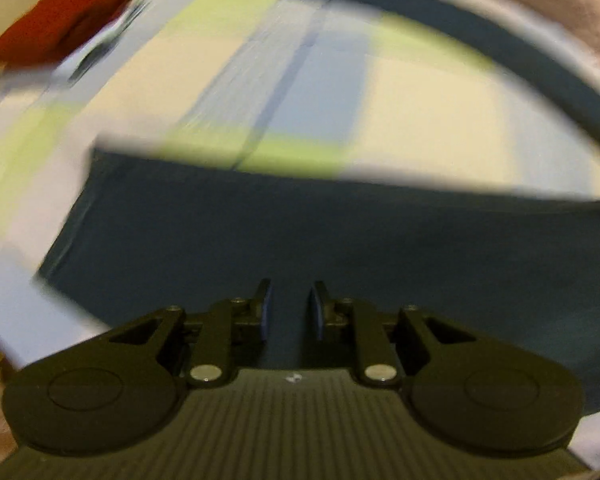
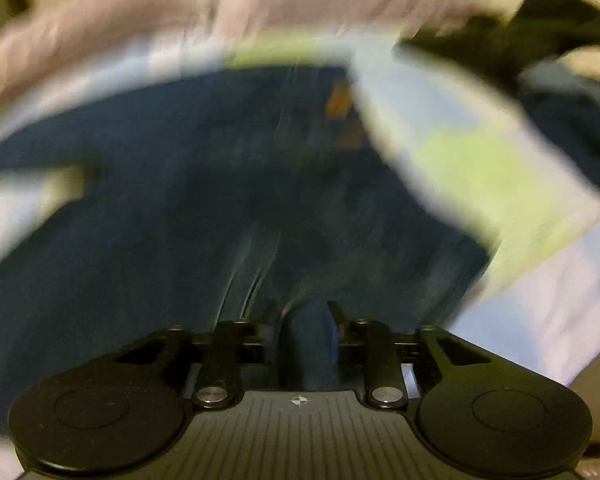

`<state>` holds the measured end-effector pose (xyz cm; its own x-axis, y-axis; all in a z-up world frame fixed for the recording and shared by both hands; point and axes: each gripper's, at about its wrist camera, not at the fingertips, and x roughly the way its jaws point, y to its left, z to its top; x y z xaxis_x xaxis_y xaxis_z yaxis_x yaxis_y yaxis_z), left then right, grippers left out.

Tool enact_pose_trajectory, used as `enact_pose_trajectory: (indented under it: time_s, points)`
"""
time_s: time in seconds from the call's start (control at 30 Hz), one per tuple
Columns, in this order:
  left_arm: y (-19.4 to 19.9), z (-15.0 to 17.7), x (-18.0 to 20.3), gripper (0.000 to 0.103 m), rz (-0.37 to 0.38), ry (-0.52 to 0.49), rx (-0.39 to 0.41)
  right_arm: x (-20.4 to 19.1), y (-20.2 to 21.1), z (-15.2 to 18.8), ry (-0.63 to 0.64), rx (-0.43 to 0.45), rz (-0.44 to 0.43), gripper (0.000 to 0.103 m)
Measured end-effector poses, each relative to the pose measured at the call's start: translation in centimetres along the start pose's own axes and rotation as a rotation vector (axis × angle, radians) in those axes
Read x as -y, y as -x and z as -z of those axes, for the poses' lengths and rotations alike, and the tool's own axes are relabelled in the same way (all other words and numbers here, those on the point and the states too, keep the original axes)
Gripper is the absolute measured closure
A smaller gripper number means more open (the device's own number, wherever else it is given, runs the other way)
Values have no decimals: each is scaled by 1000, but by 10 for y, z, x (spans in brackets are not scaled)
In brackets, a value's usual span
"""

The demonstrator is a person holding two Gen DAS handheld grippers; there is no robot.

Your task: Fold clothes

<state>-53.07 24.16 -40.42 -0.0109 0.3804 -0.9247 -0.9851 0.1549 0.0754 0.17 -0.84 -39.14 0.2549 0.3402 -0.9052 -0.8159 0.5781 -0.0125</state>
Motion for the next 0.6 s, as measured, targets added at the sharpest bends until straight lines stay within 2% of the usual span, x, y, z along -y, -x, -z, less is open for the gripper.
enact_pose_trajectory:
  time_s: [0.07, 0.1, 0.13, 0.2, 0.23, 0.27, 0.3, 0.33, 0.43, 0.53, 0.57, 0.6]
  points:
    - [13, -2, -11, 85, 35, 21, 9, -11, 7, 9, -6, -6, 55, 74]
    - [20, -3, -13, 85, 48, 15, 18, -12, 15, 7, -41, -20, 44, 74]
    - [26, -3, -11, 85, 61, 8, 25, -14, 23, 6, -77, -36, 29, 74]
    - [33, -2, -8, 85, 107, 31, 24, -3, 37, 6, -193, -12, -55, 73]
    - [34, -2, -8, 85, 130, 51, 22, 3, 43, 7, -262, 5, -99, 69]
    - [33, -3, -8, 85, 152, 73, 20, 13, 47, 7, -344, 16, -124, 63]
    - [32, -2, -7, 85, 173, 93, 14, 26, 48, 8, -438, 30, -128, 44]
    - [30, -1, -6, 85, 194, 113, 8, 43, 49, 11, -543, 57, -126, 32]
    - [23, 5, -1, 86, 240, 163, -5, 88, 37, 15, -749, 118, -115, 32]
    - [16, 11, 6, 87, 261, 180, -3, 118, 19, 15, -844, 173, -131, 33]
    - [13, 13, 9, 86, 263, 175, 2, 125, 12, 13, -861, 192, -141, 37]
    - [11, 15, 13, 86, 251, 164, 3, 130, 5, 13, -867, 195, -154, 86]
